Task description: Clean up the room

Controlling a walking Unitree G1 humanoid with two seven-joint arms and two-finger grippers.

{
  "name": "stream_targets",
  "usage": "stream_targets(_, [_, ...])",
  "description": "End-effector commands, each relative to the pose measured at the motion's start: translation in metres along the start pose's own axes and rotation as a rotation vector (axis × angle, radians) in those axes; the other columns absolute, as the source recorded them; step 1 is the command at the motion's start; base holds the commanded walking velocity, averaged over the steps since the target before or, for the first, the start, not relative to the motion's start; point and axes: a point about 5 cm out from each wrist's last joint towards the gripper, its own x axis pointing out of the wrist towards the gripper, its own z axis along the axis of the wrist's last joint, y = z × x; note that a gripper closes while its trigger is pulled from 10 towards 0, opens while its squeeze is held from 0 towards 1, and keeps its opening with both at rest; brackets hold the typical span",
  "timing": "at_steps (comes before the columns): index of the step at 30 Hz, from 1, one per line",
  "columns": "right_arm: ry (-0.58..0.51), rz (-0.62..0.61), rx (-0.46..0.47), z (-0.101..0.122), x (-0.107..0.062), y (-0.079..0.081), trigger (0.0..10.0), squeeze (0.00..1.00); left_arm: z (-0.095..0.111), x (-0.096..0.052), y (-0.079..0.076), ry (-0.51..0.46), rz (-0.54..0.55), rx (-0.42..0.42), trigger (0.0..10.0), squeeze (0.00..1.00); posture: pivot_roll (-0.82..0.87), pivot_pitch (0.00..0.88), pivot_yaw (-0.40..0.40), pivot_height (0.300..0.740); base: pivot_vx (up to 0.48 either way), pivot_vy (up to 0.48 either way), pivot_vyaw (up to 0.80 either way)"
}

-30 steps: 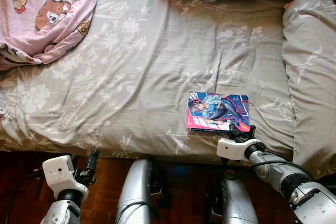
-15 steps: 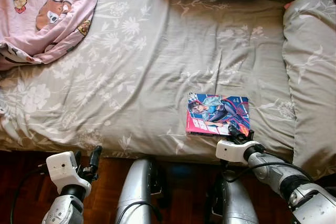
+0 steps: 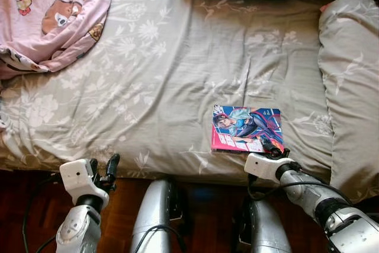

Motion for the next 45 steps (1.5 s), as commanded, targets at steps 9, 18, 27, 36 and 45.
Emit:
stream_targets(9, [-0.015, 0.111, 0.066, -0.004, -0.008, 0.025, 10.0, 0.0, -0.018, 0.007, 0.003, 0.039, 0.023, -0.011, 10.0, 0.0, 0.15, 0.286, 0.02, 0.647, 0.0, 0.0, 0.0])
stream_targets(18, [-0.11, -0.218, 1.017, 0.0, -0.008, -0.012, 10.0, 0.0, -0.017, 0.02, -0.001, 0.013, -0.004, 0.014, 10.0, 0.0, 0.12, 0.228, 0.014, 0.647, 0.0, 0.0, 0.0])
stream_targets(27, [-0.079, -0.381, 1.54, -0.008, -0.02, 0.014, 10.0, 0.0, -0.02, 0.034, -0.013, 0.009, -0.066, 0.057, 10.0, 0.0, 0.09, 0.173, 0.024, 0.647, 0.0, 0.0, 0.0])
stream_targets(36, [-0.08, -0.427, 1.659, -0.014, -0.026, 0.023, 10.0, 0.0, -0.017, 0.042, -0.016, -0.004, -0.084, 0.056, 10.0, 0.0, 0.09, 0.147, 0.036, 0.647, 0.0, 0.0, 0.0])
stream_targets(45, [-0.083, -0.455, 1.687, -0.019, -0.028, 0.019, 10.0, 0.0, -0.021, 0.044, -0.019, -0.004, -0.102, 0.06, 10.0, 0.0, 0.07, 0.125, 0.045, 0.692, 0.0, 0.0, 0.0])
